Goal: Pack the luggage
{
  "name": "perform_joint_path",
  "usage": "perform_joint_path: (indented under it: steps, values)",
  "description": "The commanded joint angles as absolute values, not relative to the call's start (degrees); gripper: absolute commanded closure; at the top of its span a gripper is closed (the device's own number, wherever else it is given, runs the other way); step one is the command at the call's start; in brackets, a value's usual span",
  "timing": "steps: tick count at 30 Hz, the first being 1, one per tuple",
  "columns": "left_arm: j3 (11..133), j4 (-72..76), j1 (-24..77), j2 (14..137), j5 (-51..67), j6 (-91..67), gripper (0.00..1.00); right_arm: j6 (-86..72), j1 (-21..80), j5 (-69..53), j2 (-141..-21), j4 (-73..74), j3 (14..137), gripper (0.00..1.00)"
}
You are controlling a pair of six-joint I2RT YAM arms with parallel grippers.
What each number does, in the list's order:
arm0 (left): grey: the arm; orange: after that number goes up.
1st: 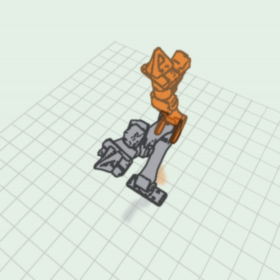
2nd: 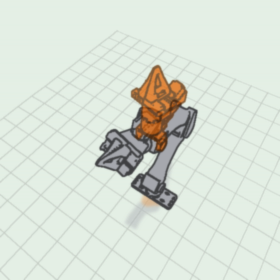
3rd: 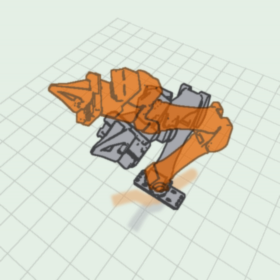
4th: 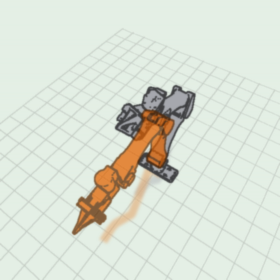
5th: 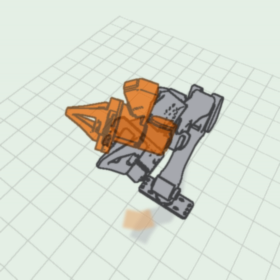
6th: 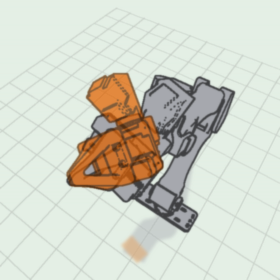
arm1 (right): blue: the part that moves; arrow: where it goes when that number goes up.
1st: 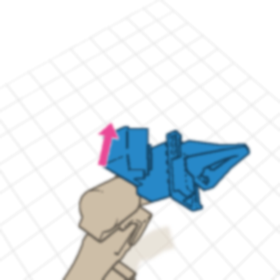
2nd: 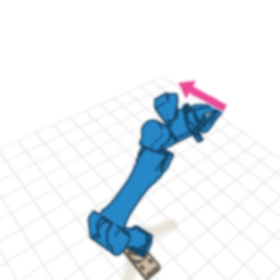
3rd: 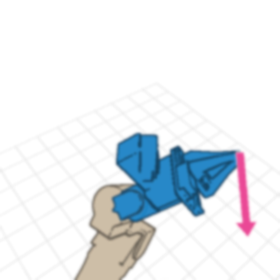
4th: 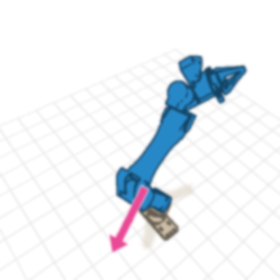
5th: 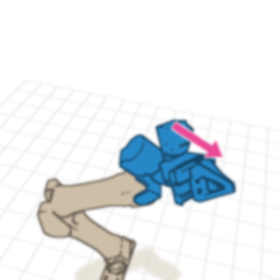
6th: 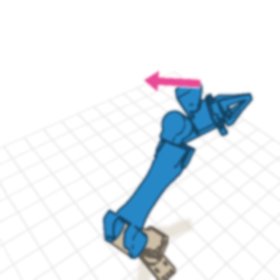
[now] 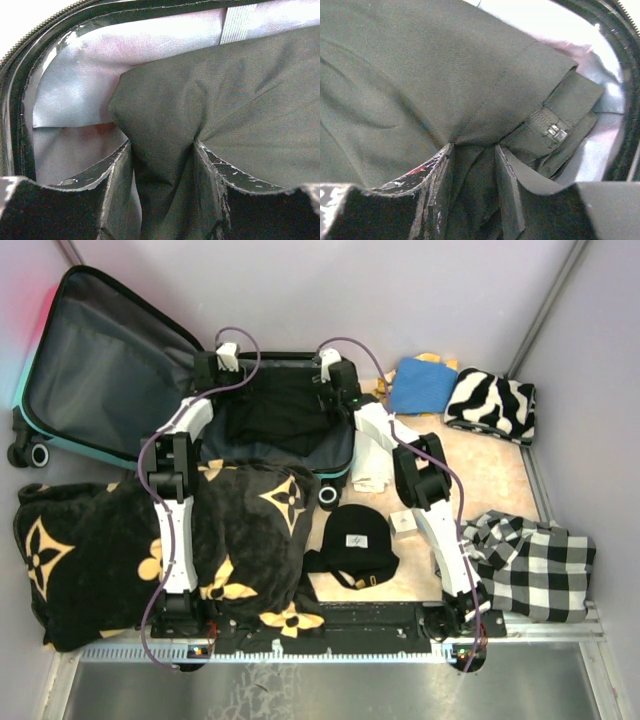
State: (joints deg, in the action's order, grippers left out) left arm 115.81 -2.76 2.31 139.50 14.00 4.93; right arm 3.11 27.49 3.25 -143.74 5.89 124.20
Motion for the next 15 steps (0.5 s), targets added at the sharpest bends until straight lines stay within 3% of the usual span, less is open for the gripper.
perform_joint_path:
  steps: [1, 2, 3, 5, 9, 12, 15]
  values:
    - [111.92, 1.03, 2.95, 135.94, 7.82, 7.74, 0.45, 2.03, 28.74, 1.05, -145.06, 19.77, 128.36, 0.59]
    - [110.77, 1.09, 2.98, 134.55, 8.25, 7.93, 0.41, 2.47, 28.7, 0.56, -145.38, 21.43, 130.76, 0.55]
    - [110.59, 0.52, 3.03, 133.31, 8.97, 7.96, 0.31, 2.99, 28.66, -0.07, -145.26, 22.73, 132.6, 0.51]
    - [110.48, -0.87, 2.99, 130.52, 11.0, 7.1, 0.17, 3.68, 28.52, -2.06, -143.35, 24.1, 133.72, 0.37]
    - [109.0, -3.85, 2.94, 124.46, 15.05, 6.58, 0.01, 4.57, 28.01, -9.18, -134.68, 24.61, 128.86, 0.13]
    - [108.2, -7.02, 2.98, 120.35, 17.45, 6.95, 0.0, 4.96, 27.33, -13.85, -128.4, 25.86, 125.5, 0.02]
    - [108.06, -11.15, 2.98, 116.54, 20.2, 7.49, 0.0, 6.3, 26.6, -16.1, -123.34, 29.0, 124.32, 0.01]
